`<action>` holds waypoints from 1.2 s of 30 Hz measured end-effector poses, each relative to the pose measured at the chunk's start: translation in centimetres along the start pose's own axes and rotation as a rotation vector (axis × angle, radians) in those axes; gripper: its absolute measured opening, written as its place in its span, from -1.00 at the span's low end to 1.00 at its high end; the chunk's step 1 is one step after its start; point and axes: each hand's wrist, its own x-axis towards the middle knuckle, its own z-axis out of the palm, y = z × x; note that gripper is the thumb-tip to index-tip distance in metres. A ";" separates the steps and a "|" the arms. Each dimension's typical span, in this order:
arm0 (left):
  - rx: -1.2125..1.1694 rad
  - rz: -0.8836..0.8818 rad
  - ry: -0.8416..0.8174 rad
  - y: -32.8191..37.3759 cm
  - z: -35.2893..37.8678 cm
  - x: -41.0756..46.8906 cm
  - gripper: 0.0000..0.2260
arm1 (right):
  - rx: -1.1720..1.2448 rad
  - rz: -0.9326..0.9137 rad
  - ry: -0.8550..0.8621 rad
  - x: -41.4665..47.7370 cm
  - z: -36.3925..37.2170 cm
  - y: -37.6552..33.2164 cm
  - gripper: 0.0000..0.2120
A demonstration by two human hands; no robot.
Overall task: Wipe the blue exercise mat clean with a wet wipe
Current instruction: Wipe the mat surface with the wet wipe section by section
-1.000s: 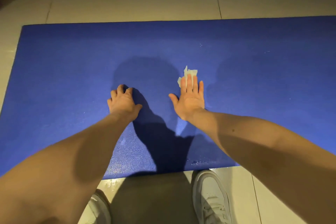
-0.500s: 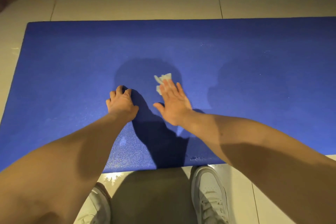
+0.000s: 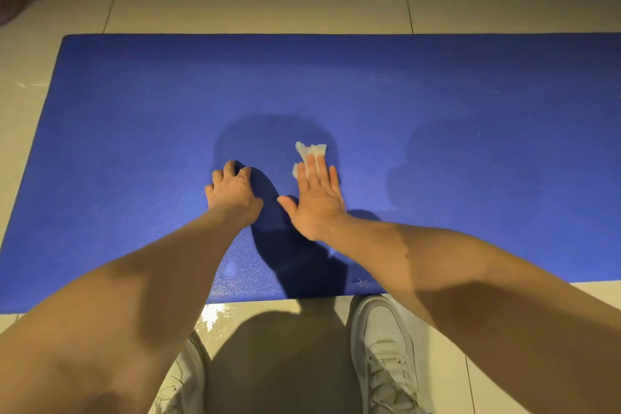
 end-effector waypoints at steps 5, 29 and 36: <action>0.006 0.022 -0.002 0.7 0.3 -0.6 -0.38 | -0.033 -0.121 0.043 -0.4 0.1 2.6 -0.27; -0.060 0.002 0.023 -0.3 2.2 -3.1 -0.37 | 0.026 -0.041 0.221 -5.3 2.7 5.6 -0.24; -0.035 -0.014 0.014 -0.2 2.5 -4.2 -0.38 | 0.081 0.296 0.222 -5.9 2.5 3.6 -0.16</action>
